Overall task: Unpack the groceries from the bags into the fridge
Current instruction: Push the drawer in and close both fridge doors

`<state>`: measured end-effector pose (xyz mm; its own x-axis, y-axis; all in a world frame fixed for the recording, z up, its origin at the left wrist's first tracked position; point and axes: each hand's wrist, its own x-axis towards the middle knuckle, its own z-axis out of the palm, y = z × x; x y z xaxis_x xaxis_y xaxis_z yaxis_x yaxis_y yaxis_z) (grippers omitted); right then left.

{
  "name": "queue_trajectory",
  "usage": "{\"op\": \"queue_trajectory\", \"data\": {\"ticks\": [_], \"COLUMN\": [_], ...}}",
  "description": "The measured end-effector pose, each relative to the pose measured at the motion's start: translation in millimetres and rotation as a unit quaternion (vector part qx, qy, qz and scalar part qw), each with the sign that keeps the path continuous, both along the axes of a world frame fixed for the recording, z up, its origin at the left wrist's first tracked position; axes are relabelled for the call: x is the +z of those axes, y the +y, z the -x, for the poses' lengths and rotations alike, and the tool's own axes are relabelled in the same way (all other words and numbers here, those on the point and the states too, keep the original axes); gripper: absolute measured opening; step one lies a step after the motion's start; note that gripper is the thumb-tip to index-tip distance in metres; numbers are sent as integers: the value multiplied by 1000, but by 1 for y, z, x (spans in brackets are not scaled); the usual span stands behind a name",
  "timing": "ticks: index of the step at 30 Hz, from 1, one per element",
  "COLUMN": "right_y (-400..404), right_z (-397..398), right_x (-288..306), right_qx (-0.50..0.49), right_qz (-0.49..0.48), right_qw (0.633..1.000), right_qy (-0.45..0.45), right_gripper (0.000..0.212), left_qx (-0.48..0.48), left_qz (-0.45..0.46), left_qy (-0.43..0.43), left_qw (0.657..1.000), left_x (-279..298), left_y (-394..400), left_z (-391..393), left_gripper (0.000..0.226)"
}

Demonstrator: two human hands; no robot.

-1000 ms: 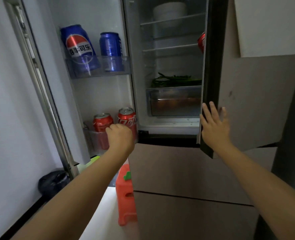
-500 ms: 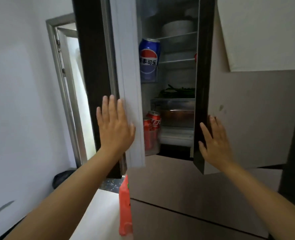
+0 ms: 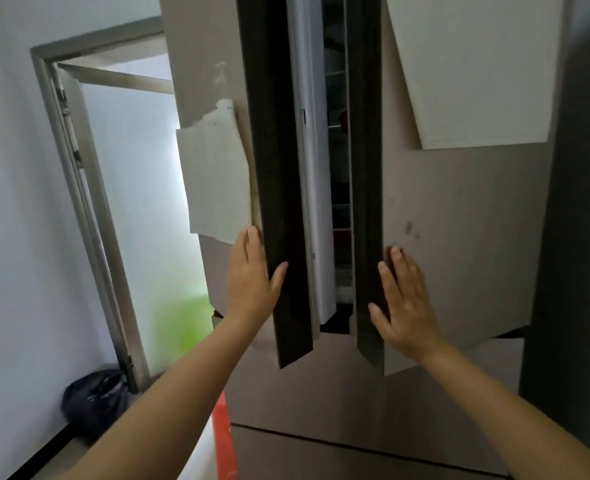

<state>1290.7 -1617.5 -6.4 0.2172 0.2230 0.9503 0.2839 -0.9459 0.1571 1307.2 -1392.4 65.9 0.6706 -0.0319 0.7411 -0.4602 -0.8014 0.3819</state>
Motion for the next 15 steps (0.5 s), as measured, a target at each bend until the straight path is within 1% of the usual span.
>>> {"op": "queue_trajectory", "data": {"ticks": [1,2,4,5,7,8,10,11,13,15], "right_y": [-1,-3,-3,-3,-2,-1,1,3,5,7], "right_z": [-1,-2,-5,-6,-11,-14,-21,-26,-36,-50], "right_x": [-1,-1,-1,-1,-2,-2,-3,-3,-3,-5], "right_qx": [-4,-7,-9,-11,-21,-28,-41,-49,-75,-100], "right_qz": [6,9,12,15,18,18,17,18,22,27], "right_qw": [1000,1000,1000,1000,999,999,999,998,996,994], "right_qy": [-5,-12,-18,-19,-19,-20,-24,-28,-34,-38], "right_gripper": [69,66,72,72,65,64,64,65,65,64], "left_qx": [-11,-30,-72,-76,-73,-66,-49,-48,-27,-3], "left_qz": [-16,-28,-56,-85,-153,-193,-283,-316,-351,-375], "left_qy": [4,4,0,-15,-44,-65,-36,-7,17,5], "left_qw": [1000,999,996,993,985,977,957,948,936,927], "left_x": [-1,-2,2,2,6,9,16,18,21,20], "left_y": [-5,-9,-13,-14,-17,-19,-26,-28,-30,-31], "left_z": [-6,-12,-21,-28,-45,-53,-59,-65,-77,-83], "left_gripper": [71,70,62,56,48,48,54,58,64,67]}}
